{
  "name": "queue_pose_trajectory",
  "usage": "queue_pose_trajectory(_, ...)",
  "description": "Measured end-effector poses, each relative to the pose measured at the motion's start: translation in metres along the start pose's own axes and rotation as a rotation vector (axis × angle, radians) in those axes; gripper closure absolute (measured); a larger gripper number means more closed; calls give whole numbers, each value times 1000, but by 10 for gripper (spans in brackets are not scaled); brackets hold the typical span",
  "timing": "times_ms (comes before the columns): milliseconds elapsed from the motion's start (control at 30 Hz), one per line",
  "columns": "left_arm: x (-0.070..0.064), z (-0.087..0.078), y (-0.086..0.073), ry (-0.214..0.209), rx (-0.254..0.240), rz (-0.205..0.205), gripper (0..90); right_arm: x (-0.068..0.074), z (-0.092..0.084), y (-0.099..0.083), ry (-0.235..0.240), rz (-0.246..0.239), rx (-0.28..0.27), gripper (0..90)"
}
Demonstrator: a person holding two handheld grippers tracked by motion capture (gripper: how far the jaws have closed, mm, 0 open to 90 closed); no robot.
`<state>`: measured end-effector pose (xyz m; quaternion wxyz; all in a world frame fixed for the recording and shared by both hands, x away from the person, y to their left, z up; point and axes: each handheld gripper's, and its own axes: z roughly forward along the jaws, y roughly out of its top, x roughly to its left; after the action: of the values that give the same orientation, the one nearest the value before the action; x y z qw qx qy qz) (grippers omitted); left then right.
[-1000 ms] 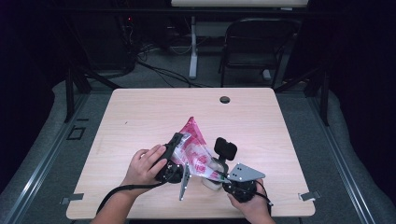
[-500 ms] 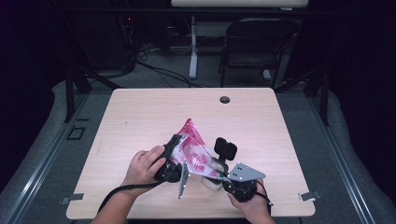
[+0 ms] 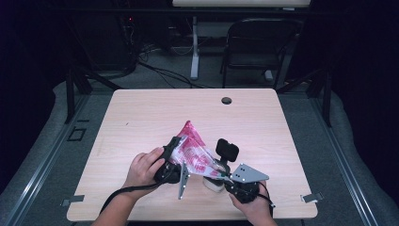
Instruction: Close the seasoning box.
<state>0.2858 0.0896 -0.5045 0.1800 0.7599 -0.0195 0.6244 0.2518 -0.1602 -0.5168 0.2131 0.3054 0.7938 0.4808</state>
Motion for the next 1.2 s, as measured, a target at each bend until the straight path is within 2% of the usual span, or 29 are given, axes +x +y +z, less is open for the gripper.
queue_pose_trajectory(300,-1,1,-5,-19,3,-31,653,0,1,2,-3,4,-16,896)
queue_pose_trajectory(633,-4,2,-12,-72,18,-101,654,0,1,4,-3,3,-30,895)
queue_pose_trajectory(1200,-7,5,-19,-137,25,-183,655,0,3,6,-1,4,-40,894)
